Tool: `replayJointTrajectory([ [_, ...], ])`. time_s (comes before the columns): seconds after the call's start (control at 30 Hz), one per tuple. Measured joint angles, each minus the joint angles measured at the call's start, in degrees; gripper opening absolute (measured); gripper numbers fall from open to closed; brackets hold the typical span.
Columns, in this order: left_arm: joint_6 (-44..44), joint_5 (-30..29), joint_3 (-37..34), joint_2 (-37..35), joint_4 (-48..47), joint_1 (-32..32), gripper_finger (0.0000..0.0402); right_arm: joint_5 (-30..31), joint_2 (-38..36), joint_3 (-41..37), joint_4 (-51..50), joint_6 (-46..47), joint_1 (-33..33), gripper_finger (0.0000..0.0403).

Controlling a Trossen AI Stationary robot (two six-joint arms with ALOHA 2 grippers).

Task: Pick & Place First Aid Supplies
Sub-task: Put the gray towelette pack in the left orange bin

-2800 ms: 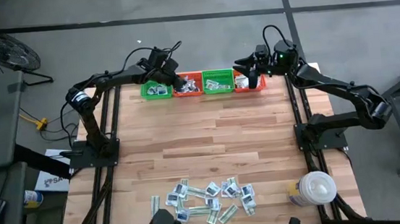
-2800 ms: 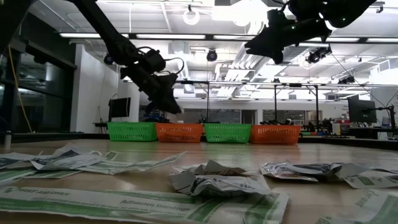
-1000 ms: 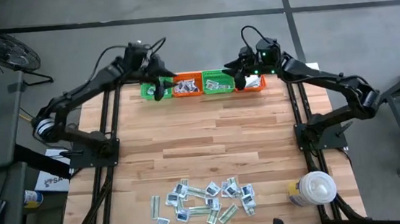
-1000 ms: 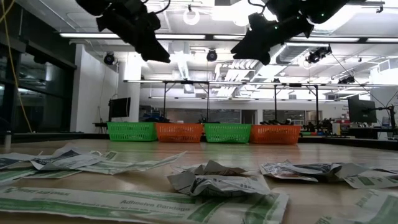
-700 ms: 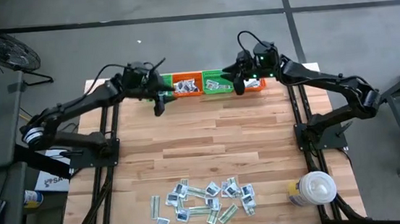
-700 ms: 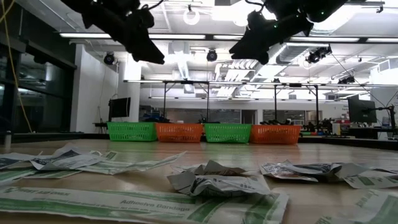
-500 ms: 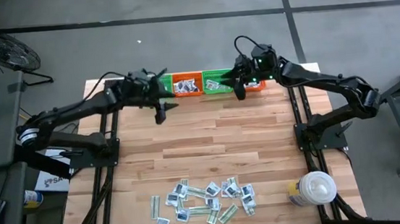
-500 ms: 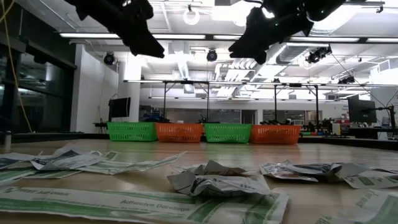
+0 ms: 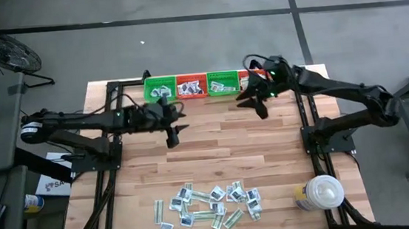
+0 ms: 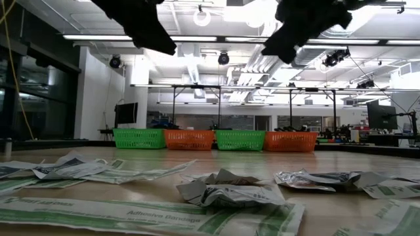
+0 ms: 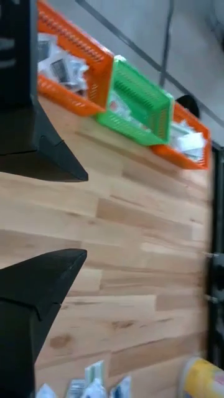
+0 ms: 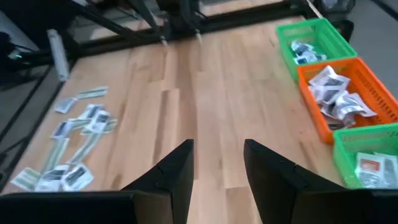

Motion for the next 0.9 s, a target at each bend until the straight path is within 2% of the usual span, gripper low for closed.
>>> replayJointTrajectory([
  [0.1, -2.63, -3.13, -0.03, 0.46, 0.04, -4.00, 0.0182, 0.10, -5.84, -6.55, 4.39, 3.52, 0.74, 0.0133],
  [0.23, -6.73, -4.50, -0.06, 2.49, -0.03, -8.38, 0.0182, 2.52, -15.07, -15.26, 7.80, 8.97, 2.97, 0.0133],
  [0.47, -12.62, -2.05, -0.02, 8.71, 0.71, -13.92, 0.0182, 8.33, -26.85, -21.10, 6.62, 13.70, 8.35, 0.0133],
  [0.63, -16.37, -0.24, -0.05, 12.81, 2.79, -16.93, 0.0182, 10.83, -28.72, -21.25, 2.48, 14.75, 11.74, 0.0133],
  [0.9, -21.78, 1.67, 0.00, 19.82, 10.20, -21.37, 0.0182, 11.36, -28.41, -21.25, 0.74, 14.64, 15.59, 0.0133],
])
